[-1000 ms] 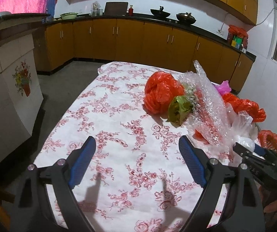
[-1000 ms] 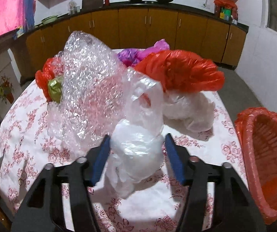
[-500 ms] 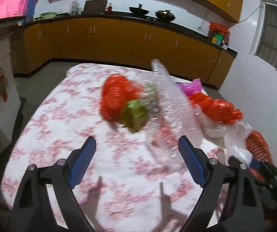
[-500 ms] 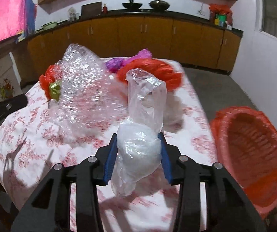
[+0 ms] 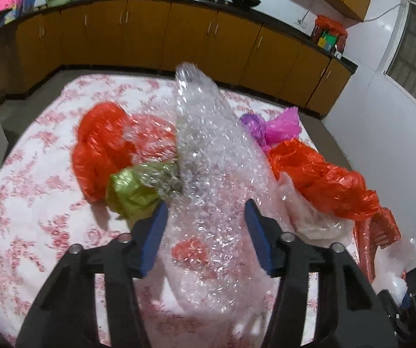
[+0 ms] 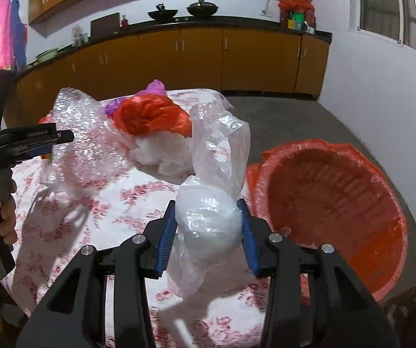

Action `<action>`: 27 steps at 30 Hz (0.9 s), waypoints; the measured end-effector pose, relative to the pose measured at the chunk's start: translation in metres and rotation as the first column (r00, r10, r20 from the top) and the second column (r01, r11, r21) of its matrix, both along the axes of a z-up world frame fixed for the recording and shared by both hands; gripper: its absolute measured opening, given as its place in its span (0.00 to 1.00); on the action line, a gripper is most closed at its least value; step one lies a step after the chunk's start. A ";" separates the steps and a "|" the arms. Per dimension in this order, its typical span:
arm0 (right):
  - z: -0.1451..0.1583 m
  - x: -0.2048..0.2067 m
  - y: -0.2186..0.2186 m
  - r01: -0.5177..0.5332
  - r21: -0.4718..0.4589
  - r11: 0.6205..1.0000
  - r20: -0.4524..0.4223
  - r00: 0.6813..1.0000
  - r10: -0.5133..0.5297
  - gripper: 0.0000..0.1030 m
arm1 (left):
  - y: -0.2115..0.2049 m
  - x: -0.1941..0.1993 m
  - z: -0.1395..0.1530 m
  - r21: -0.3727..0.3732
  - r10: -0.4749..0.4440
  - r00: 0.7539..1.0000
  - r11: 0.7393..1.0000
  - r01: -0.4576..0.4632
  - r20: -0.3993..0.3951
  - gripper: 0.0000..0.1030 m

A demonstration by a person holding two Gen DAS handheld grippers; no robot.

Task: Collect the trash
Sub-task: 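Grasp the bubble wrap sheet with the left tool while the right tool holds the white bag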

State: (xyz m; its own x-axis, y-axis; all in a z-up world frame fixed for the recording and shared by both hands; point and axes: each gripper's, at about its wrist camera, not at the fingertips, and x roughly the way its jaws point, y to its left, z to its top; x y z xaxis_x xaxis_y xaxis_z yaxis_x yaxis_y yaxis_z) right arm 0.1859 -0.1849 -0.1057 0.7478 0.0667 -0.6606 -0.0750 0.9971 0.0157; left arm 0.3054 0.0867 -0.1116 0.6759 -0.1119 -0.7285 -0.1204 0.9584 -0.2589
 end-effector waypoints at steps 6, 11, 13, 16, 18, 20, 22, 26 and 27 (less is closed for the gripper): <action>-0.003 -0.004 -0.004 0.008 0.011 1.000 -0.002 1.000 -0.008 0.41 | -0.001 -0.004 -0.001 -0.049 -0.016 1.000 0.999 0.017 0.015 0.16; 0.002 -0.008 -0.002 0.004 0.016 1.000 0.012 1.000 -0.005 0.41 | -0.002 -0.022 0.014 -0.021 -0.035 0.998 0.999 0.036 0.061 0.11; 0.006 -0.011 -0.003 0.002 0.020 1.000 0.021 1.000 -0.002 0.41 | 0.001 -0.031 0.021 -0.016 -0.036 0.997 0.999 0.037 0.073 0.11; 0.013 -0.015 -0.003 0.000 0.024 1.000 0.037 0.999 -0.001 0.41 | 0.004 -0.046 0.032 0.002 -0.032 0.995 1.000 0.031 0.090 0.11; 0.018 -0.019 -0.004 0.001 0.027 1.000 0.050 0.999 -0.003 0.41 | 0.008 -0.056 0.040 0.016 -0.030 0.994 0.999 0.029 0.103 0.11; 0.023 -0.022 -0.005 0.002 0.030 1.000 0.061 0.998 -0.004 0.41 | 0.010 -0.066 0.046 0.027 -0.032 0.992 0.999 0.029 0.118 0.11; 0.028 -0.026 -0.006 0.003 0.032 0.999 0.074 0.997 -0.005 0.41 | 0.010 -0.076 0.053 0.034 -0.037 0.990 0.999 0.033 0.133 0.11; 0.037 -0.033 -0.011 0.008 0.035 0.999 0.095 0.995 -0.011 0.41 | 0.007 -0.089 0.068 0.039 -0.049 0.987 0.998 0.044 0.154 0.11; 0.040 -0.035 -0.014 0.012 0.035 0.999 0.101 0.995 -0.016 0.41 | 0.006 -0.092 0.072 0.036 -0.052 0.986 0.998 0.047 0.161 0.11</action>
